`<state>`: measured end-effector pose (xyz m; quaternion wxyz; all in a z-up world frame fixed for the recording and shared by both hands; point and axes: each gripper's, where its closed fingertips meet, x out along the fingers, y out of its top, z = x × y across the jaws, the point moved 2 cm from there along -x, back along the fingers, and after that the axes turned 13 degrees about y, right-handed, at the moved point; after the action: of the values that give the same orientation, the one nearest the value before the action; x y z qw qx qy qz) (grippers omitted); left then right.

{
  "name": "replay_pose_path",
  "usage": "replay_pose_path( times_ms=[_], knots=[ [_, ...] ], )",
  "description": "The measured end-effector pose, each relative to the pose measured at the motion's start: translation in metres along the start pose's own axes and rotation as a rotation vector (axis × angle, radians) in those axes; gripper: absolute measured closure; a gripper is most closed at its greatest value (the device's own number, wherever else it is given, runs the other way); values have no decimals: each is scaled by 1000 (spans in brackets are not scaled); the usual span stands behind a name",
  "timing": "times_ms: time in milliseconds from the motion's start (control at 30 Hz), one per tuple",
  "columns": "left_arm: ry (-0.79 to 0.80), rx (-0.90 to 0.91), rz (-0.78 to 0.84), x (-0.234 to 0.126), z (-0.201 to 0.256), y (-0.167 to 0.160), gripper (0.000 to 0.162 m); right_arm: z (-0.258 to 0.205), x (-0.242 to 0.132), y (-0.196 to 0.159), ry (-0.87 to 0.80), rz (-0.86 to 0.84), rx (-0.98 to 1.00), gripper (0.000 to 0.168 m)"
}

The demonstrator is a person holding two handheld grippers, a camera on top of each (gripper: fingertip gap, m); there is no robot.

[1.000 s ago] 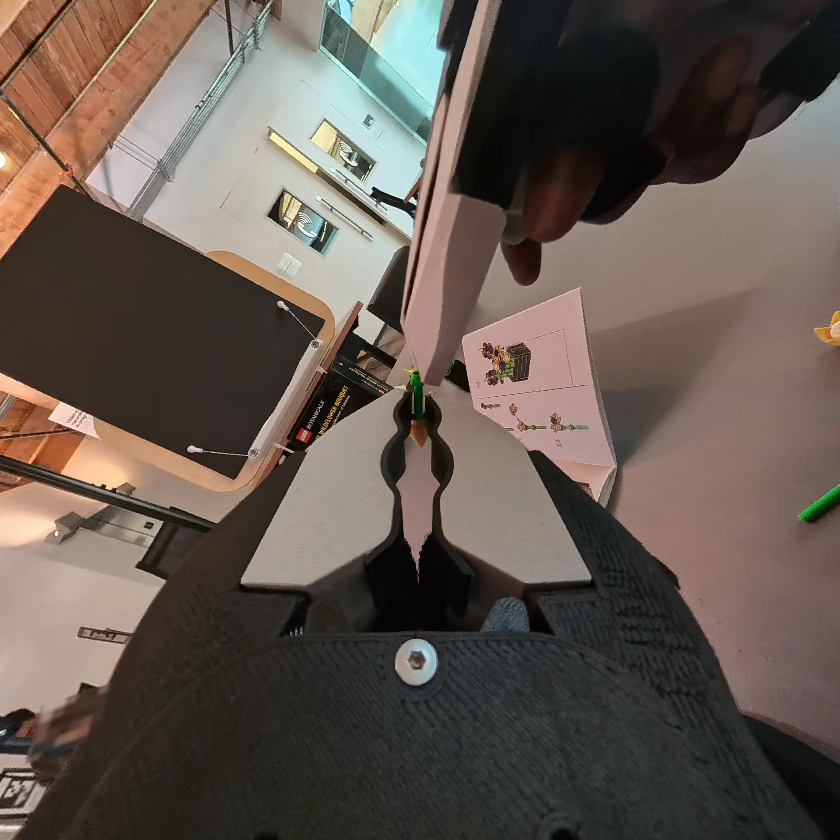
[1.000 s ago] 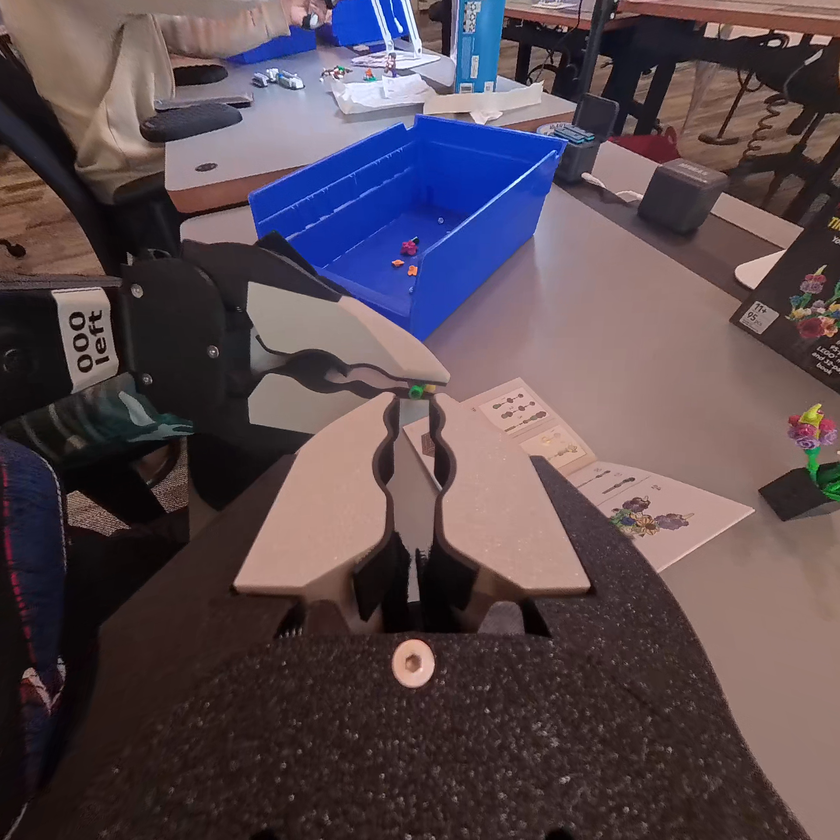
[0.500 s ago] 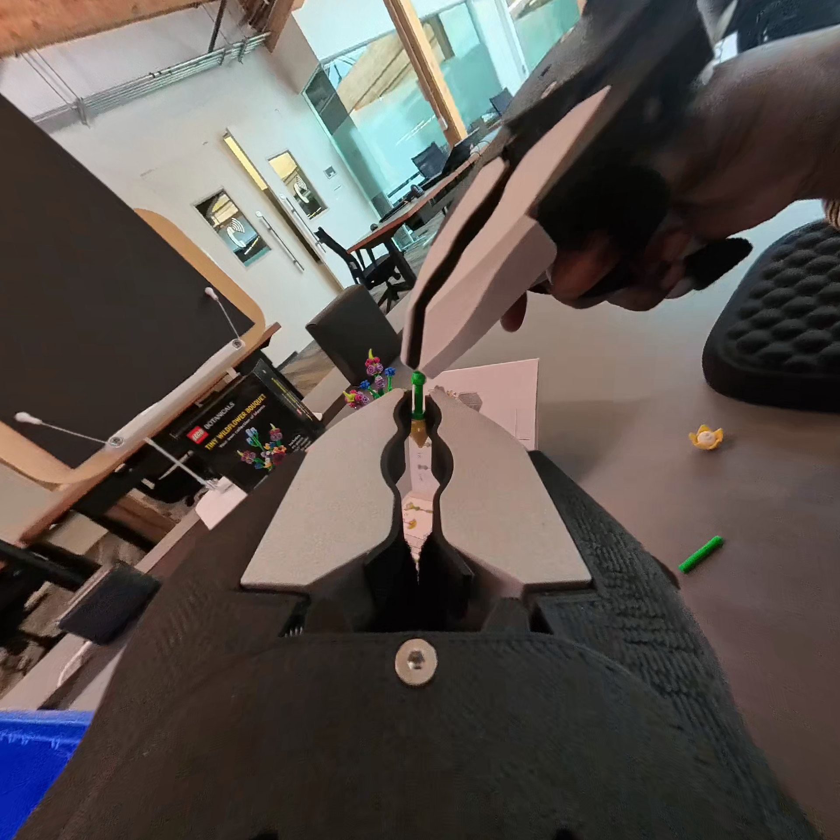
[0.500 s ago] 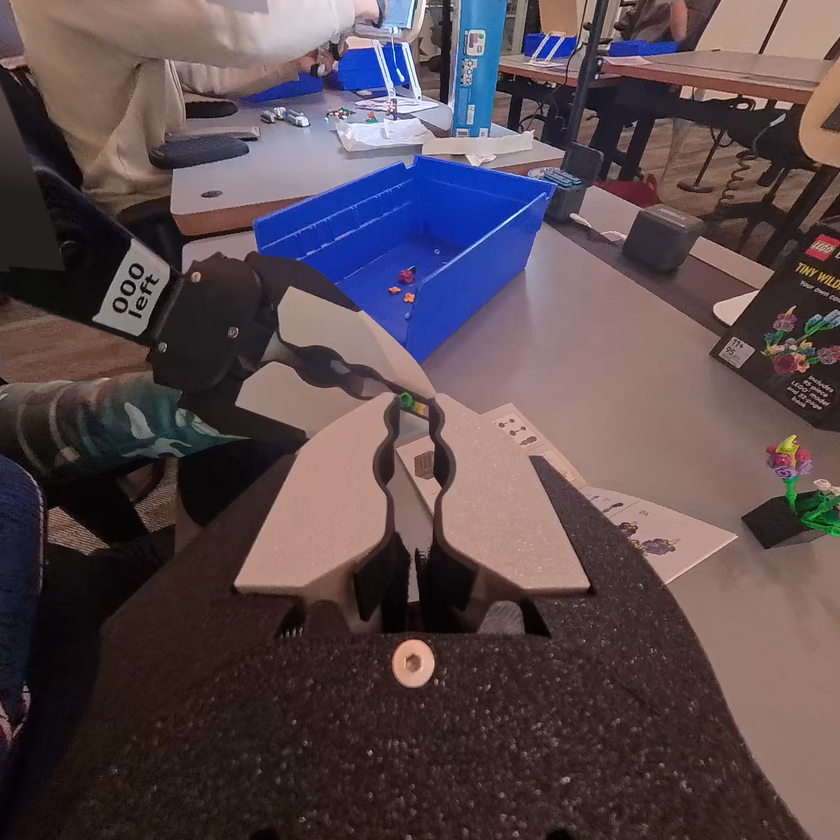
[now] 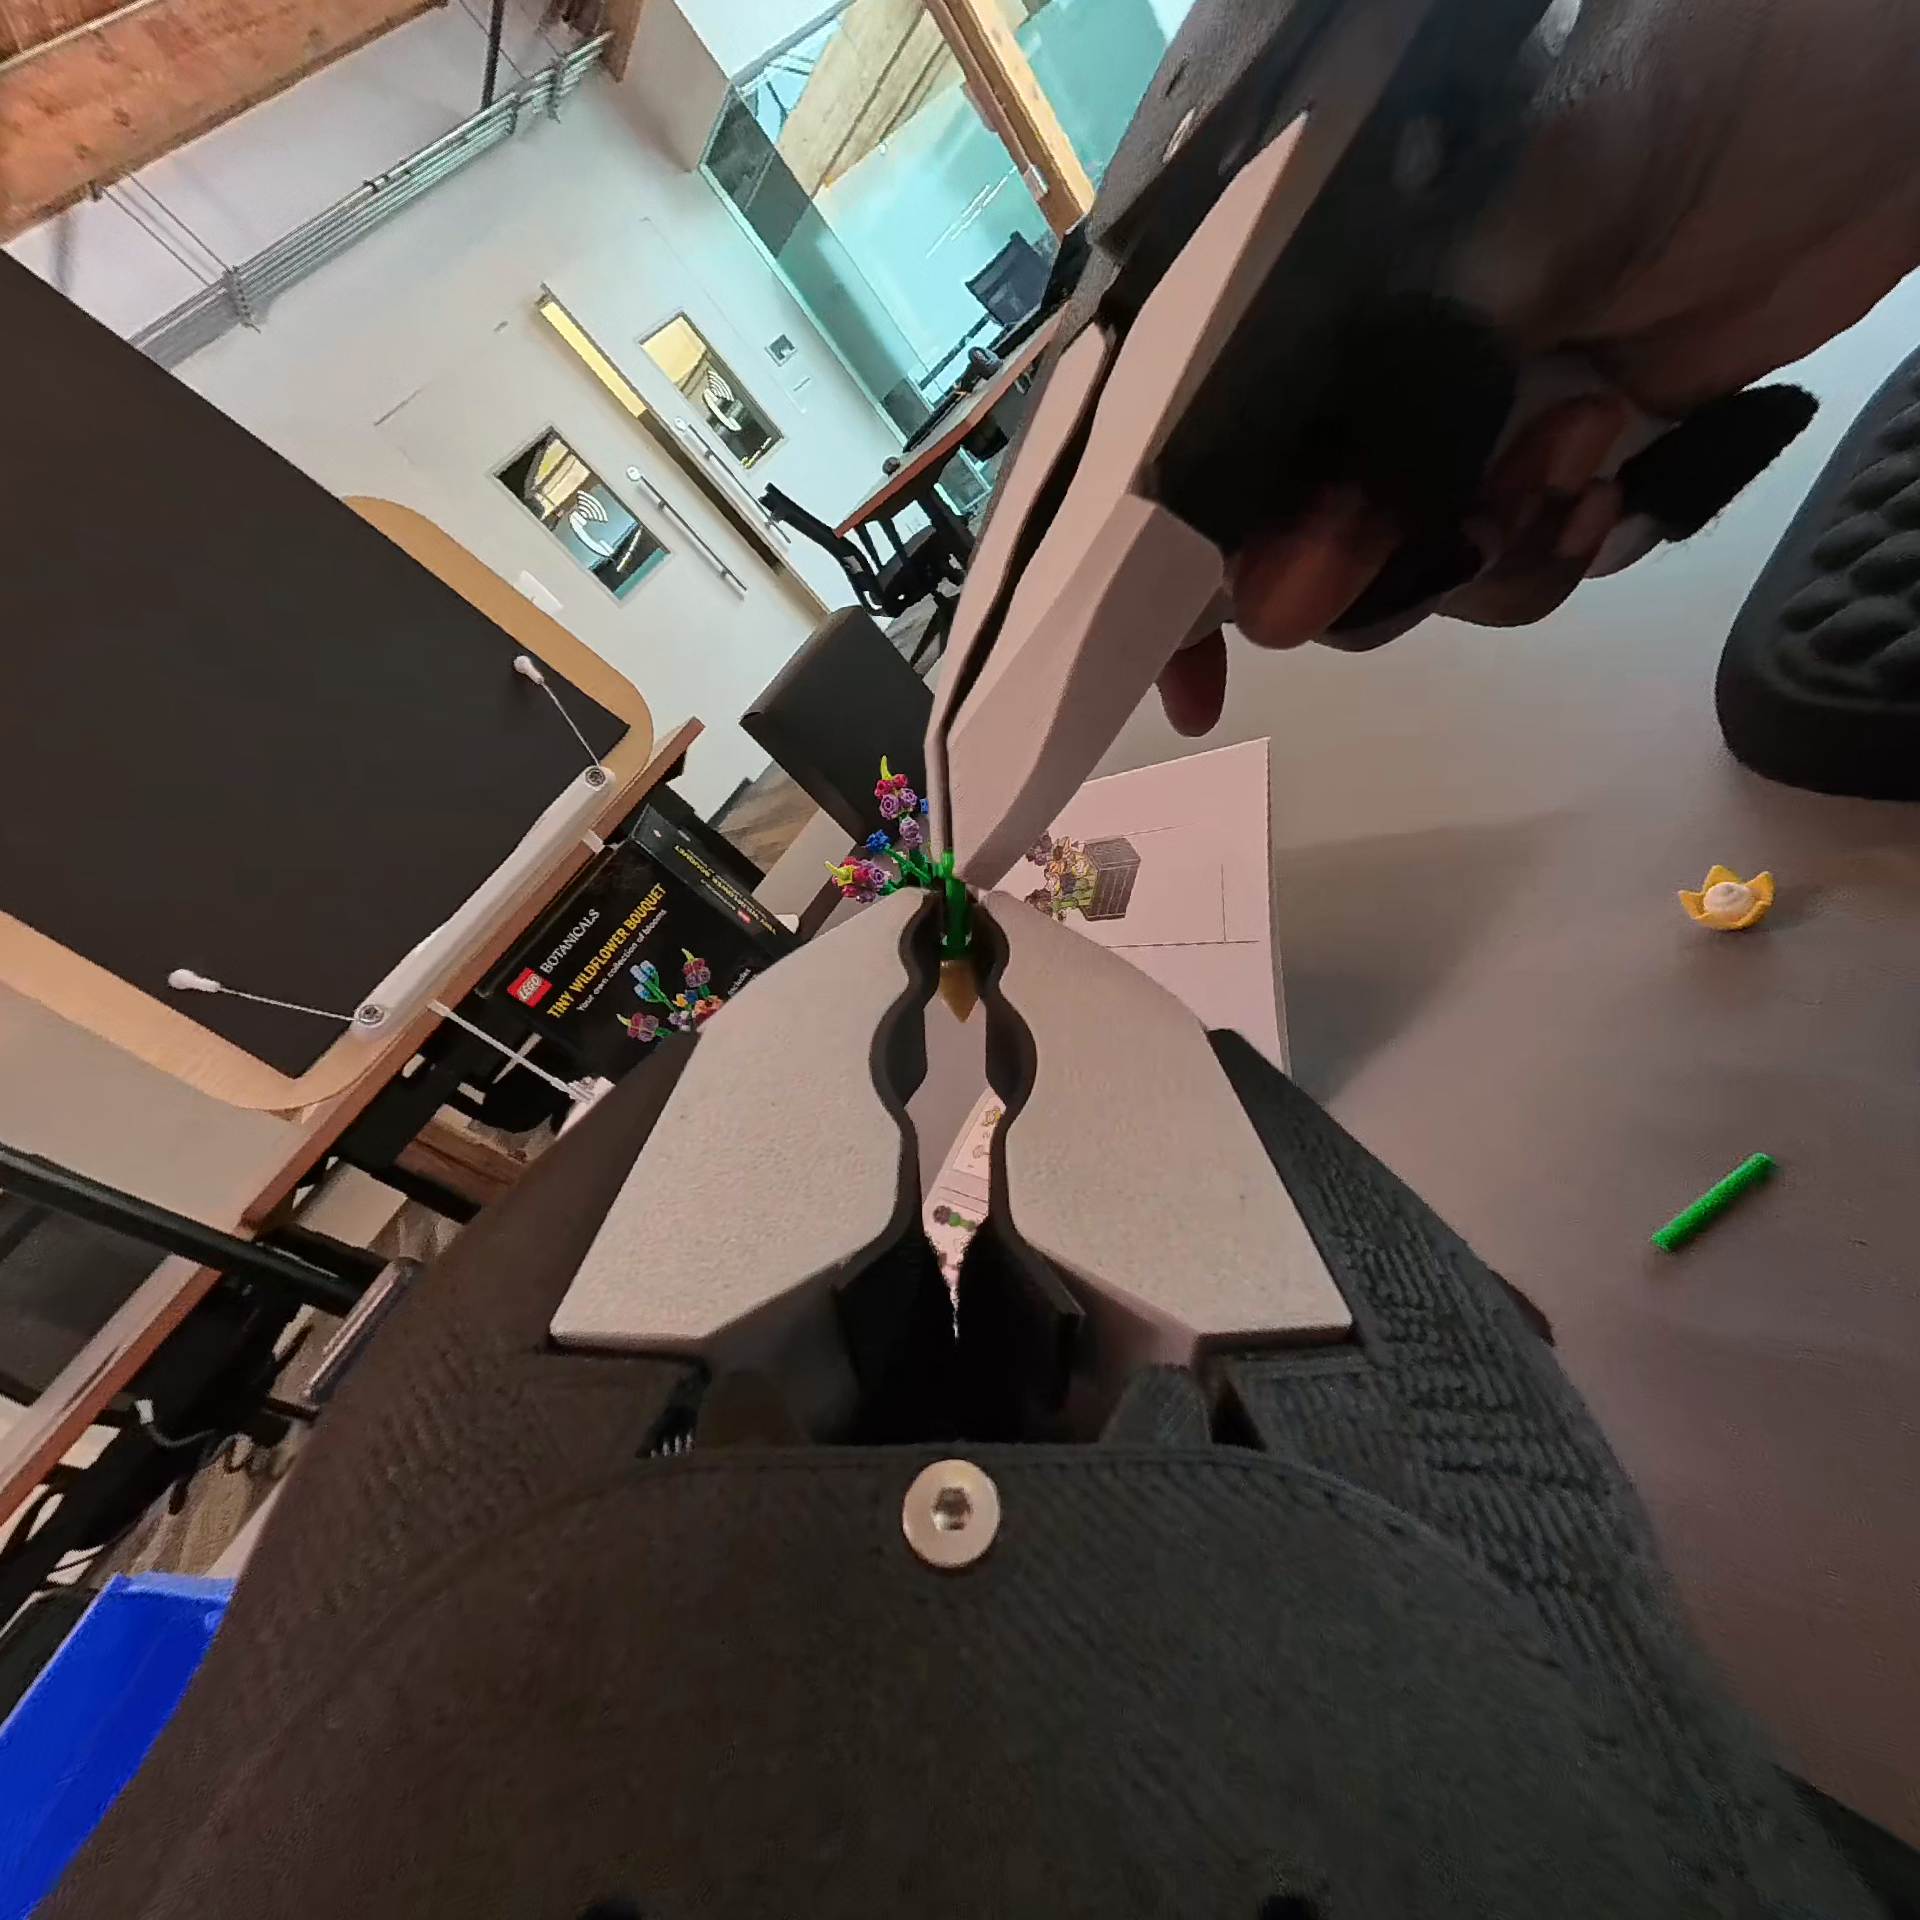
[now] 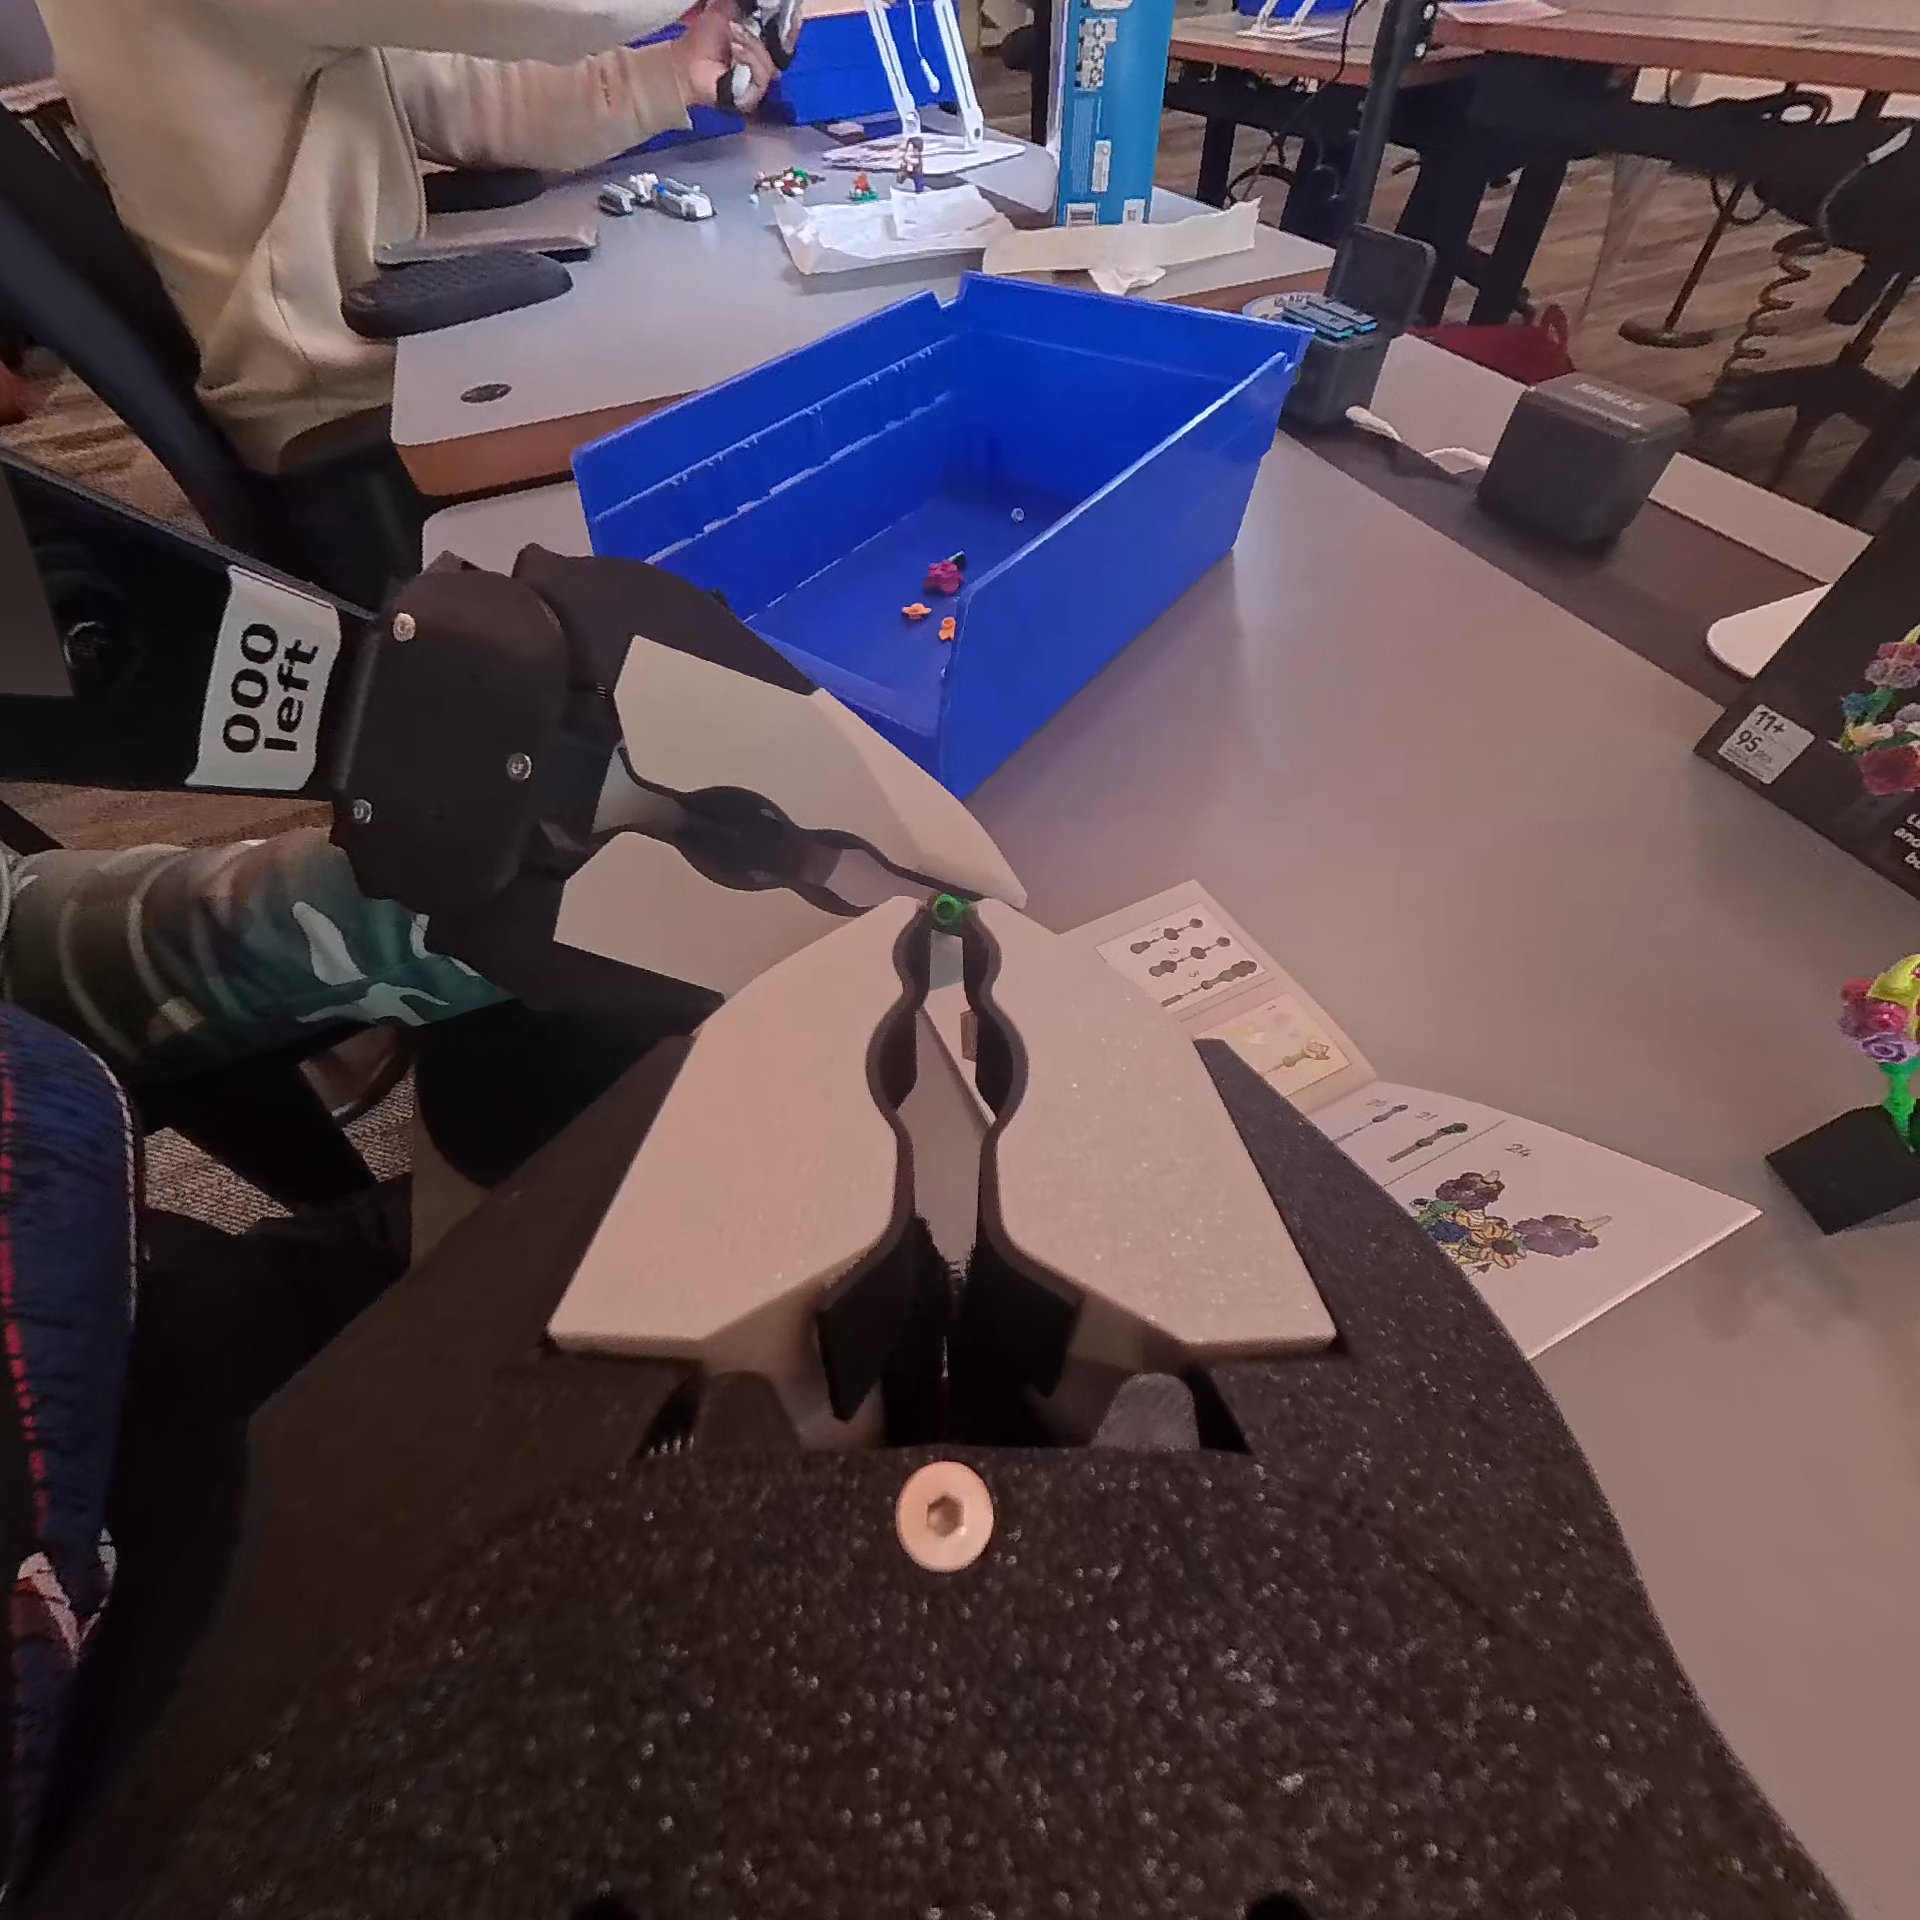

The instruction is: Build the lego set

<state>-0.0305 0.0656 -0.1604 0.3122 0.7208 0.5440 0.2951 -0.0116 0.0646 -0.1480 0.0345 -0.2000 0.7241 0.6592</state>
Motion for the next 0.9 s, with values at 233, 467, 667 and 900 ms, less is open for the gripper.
replay_pose_path(
  times_ms=[233,467,667,900],
  knots=[
    [0,-24,20,-2,0,3,155,0,-2,1,-22,17,-21,163],
    [-23,-36,33,-4,4,5,155,1,-4,-1,-33,11,-18,163],
    [-26,-40,42,-6,4,6,158,-1,-4,0,-27,17,-16,163],
    [27,-208,5,-7,-15,-5,159,-19,-15,-49,110,-297,77,155]
  ],
)
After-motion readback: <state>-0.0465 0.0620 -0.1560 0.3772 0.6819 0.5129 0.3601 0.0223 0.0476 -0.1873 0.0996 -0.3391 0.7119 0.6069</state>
